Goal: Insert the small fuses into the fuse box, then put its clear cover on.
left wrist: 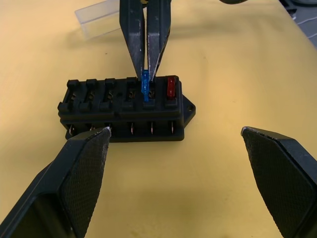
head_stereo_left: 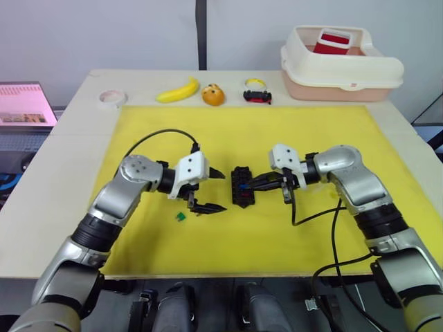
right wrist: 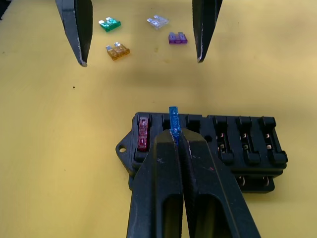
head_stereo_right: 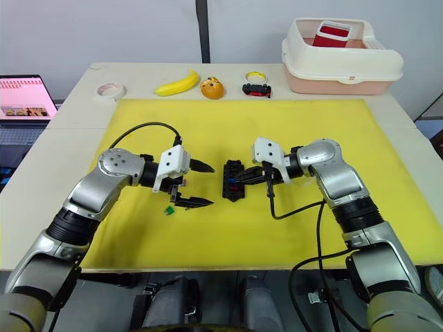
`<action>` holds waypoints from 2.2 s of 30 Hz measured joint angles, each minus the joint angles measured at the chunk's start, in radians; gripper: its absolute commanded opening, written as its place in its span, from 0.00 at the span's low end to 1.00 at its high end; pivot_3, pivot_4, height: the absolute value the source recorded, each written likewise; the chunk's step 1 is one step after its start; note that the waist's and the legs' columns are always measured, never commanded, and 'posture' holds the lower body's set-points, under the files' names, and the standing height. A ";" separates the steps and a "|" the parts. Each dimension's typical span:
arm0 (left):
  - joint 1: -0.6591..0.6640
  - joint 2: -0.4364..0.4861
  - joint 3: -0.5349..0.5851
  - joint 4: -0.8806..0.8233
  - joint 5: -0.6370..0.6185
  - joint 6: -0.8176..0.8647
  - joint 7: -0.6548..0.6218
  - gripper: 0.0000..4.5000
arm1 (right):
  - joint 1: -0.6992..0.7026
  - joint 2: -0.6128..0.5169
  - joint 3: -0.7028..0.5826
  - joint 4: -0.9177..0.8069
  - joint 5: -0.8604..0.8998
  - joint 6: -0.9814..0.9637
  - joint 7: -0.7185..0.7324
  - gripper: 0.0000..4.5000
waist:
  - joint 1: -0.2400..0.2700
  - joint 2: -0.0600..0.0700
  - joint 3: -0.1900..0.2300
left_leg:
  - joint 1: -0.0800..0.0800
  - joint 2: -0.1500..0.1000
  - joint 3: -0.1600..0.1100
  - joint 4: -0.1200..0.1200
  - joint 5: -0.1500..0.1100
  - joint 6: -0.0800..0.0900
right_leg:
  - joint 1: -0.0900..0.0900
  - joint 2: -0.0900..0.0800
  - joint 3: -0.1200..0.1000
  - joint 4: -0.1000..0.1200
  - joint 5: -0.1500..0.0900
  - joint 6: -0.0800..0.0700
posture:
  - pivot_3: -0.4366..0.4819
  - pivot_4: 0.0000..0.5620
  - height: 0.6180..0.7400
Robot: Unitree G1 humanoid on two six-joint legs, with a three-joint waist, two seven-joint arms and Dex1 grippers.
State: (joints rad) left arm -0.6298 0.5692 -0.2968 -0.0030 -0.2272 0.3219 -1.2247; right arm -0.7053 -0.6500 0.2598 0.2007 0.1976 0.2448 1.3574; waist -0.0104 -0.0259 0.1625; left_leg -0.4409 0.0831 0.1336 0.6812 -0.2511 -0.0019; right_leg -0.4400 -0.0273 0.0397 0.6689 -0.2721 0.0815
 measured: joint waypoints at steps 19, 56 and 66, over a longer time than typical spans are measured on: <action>0.000 0.007 0.000 0.000 -0.001 0.000 0.009 0.98 | 0.004 -0.001 0.003 -0.011 -0.027 -0.025 0.009 0.00 | 0.000 0.000 0.000 | 0.000 0.000 0.000 0.000 0.000 0.000 | 0.000 0.000 0.000 0.000 0.000 0.000 | 0.48 0.27 0.99; 0.000 -0.001 0.000 0.000 -0.001 0.001 0.011 0.98 | -0.006 0.001 0.009 -0.003 -0.041 -0.003 0.007 0.00 | 0.000 0.000 0.000 | 0.000 0.000 0.000 0.000 0.000 0.000 | 0.000 0.000 0.000 0.000 0.000 0.000 | 0.48 0.27 0.99; 0.000 -0.001 0.000 0.002 -0.001 0.001 0.012 0.98 | -0.029 0.002 0.009 -0.003 -0.040 0.041 -0.004 0.00 | 0.000 0.000 0.000 | 0.000 0.000 0.000 0.000 0.000 0.000 | 0.000 0.000 0.000 0.000 0.000 0.000 | 0.48 0.27 0.99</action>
State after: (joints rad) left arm -0.6299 0.5679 -0.2968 -0.0012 -0.2282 0.3231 -1.2131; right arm -0.7347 -0.6479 0.2686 0.1980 0.1572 0.2862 1.3531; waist -0.0106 -0.0258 0.1625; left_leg -0.4409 0.0832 0.1336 0.6813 -0.2511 -0.0021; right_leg -0.4400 -0.0273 0.0397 0.6689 -0.2721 0.0815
